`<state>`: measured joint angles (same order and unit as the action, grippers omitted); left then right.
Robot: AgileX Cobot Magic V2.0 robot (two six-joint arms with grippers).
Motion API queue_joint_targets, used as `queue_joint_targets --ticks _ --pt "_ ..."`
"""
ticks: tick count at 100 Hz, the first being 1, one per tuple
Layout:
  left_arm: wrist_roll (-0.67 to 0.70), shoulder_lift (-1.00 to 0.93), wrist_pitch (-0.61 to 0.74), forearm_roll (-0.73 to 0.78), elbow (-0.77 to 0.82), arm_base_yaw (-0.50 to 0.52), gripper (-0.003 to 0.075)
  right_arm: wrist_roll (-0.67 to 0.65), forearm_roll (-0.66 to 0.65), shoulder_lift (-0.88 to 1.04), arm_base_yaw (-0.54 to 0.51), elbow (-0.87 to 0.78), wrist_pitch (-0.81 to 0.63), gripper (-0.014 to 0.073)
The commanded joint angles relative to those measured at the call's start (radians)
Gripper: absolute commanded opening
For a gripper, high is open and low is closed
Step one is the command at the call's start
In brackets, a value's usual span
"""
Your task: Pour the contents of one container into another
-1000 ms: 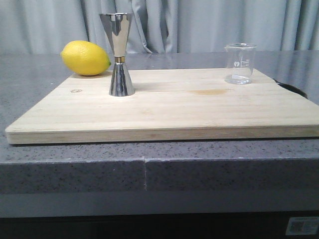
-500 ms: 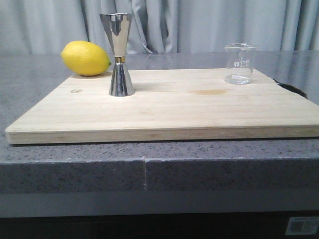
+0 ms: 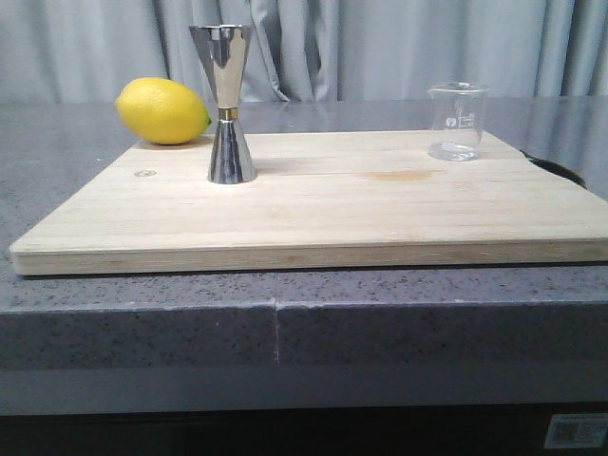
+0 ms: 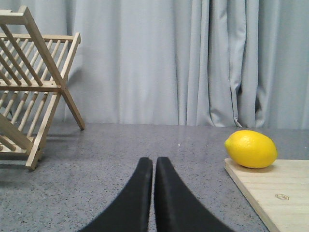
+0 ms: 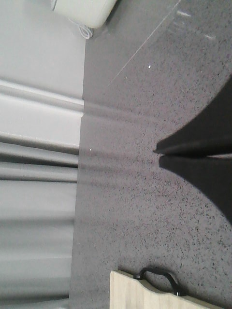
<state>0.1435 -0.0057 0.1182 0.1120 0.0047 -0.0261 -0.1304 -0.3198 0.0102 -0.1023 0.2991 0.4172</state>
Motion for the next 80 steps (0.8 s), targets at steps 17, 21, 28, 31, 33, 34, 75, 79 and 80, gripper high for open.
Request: queue_joint_targets --ticks 17,21,28,31,33,34,75,79,80 --pt "0.011 -0.023 0.066 -0.001 0.028 0.001 -0.0019 0.006 -0.011 -0.009 -0.005 0.023 -0.079 -0.0072" --pt "0.011 -0.023 0.066 -0.001 0.028 0.001 -0.0019 0.006 -0.011 -0.009 -0.005 0.023 -0.079 -0.0071" --pt "0.011 -0.023 0.066 -0.001 0.028 0.001 -0.0019 0.006 -0.011 -0.009 -0.005 0.023 -0.079 -0.0072" --pt "0.011 -0.023 0.066 -0.001 0.028 0.001 -0.0019 0.006 -0.011 -0.009 -0.005 0.023 -0.079 -0.0072" --pt "0.011 -0.023 0.066 -0.001 0.028 0.001 -0.0019 0.006 -0.011 -0.009 -0.005 0.023 -0.079 -0.0072" --pt "0.011 -0.023 0.066 -0.001 0.028 0.001 -0.0019 0.006 -0.011 -0.009 -0.005 0.023 -0.079 -0.0071" --pt "0.011 -0.023 0.066 -0.010 0.028 0.001 -0.0019 0.006 -0.011 -0.009 -0.005 0.023 -0.079 -0.0072" --pt "0.011 -0.023 0.066 -0.010 0.028 0.001 -0.0019 0.006 -0.011 -0.009 -0.005 0.023 -0.079 -0.0072" --pt "0.011 -0.023 0.066 -0.010 0.028 0.001 -0.0019 0.006 -0.011 -0.009 -0.005 0.023 -0.079 -0.0072"
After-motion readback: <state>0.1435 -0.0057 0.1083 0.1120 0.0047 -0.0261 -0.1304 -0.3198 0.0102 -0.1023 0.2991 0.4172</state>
